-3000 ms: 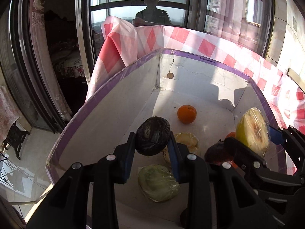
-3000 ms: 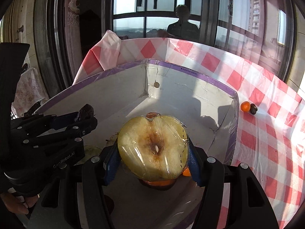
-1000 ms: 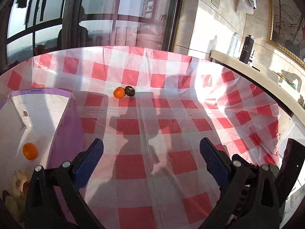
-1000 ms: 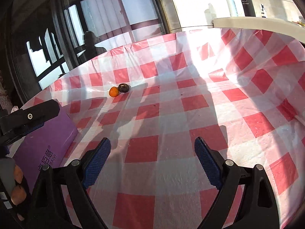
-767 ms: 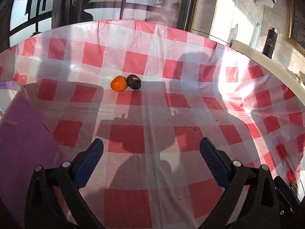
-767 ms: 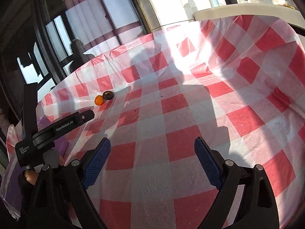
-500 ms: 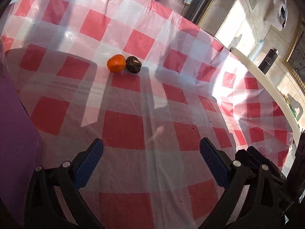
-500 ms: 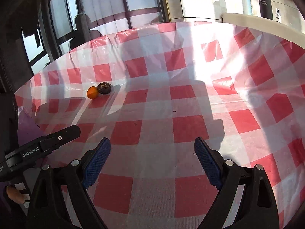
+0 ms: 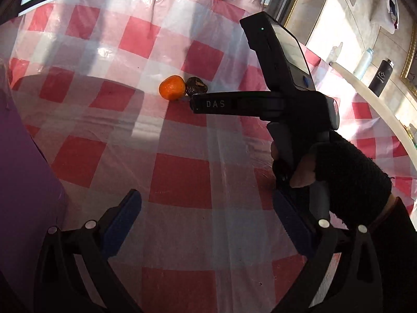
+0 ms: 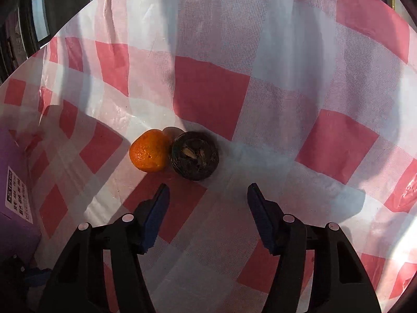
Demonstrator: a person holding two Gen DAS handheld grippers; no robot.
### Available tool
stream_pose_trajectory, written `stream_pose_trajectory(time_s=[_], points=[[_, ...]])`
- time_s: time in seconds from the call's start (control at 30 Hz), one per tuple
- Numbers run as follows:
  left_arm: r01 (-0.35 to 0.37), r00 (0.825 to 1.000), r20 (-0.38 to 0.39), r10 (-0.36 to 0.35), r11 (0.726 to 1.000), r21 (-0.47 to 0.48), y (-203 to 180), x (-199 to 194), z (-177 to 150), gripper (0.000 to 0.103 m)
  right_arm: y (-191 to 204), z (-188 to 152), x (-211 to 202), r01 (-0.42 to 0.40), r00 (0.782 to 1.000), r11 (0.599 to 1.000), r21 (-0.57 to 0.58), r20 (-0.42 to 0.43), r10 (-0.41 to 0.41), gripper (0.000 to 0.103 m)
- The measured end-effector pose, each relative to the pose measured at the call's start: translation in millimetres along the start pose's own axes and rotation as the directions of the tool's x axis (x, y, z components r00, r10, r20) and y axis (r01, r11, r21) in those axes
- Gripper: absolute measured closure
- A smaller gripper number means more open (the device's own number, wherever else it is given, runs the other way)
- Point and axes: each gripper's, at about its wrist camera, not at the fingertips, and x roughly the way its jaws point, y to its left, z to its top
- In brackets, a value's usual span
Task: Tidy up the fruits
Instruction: 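Grasp the last dark date with the right tool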
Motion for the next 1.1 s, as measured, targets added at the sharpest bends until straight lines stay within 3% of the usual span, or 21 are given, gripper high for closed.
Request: stream_pose_trajectory(time_s=[0.17, 0.3, 0.4, 0.53, 0.67, 0.8, 1.0, 1.1], points=[[-0.008, 1.000, 0.000, 0.008, 1.000, 0.004, -0.1, 0.9, -0.2, 0.002, 15.7, 20.4, 15.1, 0.024, 1.000, 0.998, -0.053, -0.006, -0.025, 0.046], [-0.008, 1.000, 0.000, 0.008, 1.000, -0.011, 1.6, 2.5, 1.3, 0.002, 16.4, 18.2, 12.9, 0.025, 1.000, 0.998, -0.052, 0.004, -0.025, 0.047], [-0.008, 1.000, 0.000, 0.008, 1.000, -0.002, 0.1, 3.5, 1.8, 0.002, 23.7, 14.9, 8.6, 0.034, 0.999, 0.998, -0.053, 0.007, -0.033, 0.063], [-0.001, 1.000, 0.004, 0.001, 1.000, -0.019, 2.2, 2.1, 2.0, 0.002, 27.1, 0.7, -3.8, 0.049, 0.999, 0.998, -0.025, 0.004, -0.049, 0.063], [-0.001, 1.000, 0.005, 0.001, 1.000, -0.021, 3.0, 2.4, 1.3, 0.002, 15.2, -29.6, -32.0, 0.117, 0.993, 0.993, -0.015, -0.017, -0.117, 0.063], [-0.010, 1.000, 0.003, 0.010, 1.000, -0.016, 1.4, 3.5, 1.8, 0.002, -9.5, -60.3, -58.7, 0.103, 0.994, 0.991, 0.081, -0.048, -0.100, 0.062], [-0.008, 1.000, 0.003, 0.009, 1.000, -0.017, 1.2, 3.5, 1.8, 0.002, -23.1, -62.6, -53.8, 0.106, 0.994, 0.989, 0.103, -0.007, -0.106, 0.055], [-0.005, 1.000, 0.003, 0.005, 1.000, -0.025, 3.3, 3.5, 2.3, 0.002, -21.5, -63.0, -54.7, 0.124, 0.992, 0.986, 0.109, -0.013, -0.123, 0.058]])
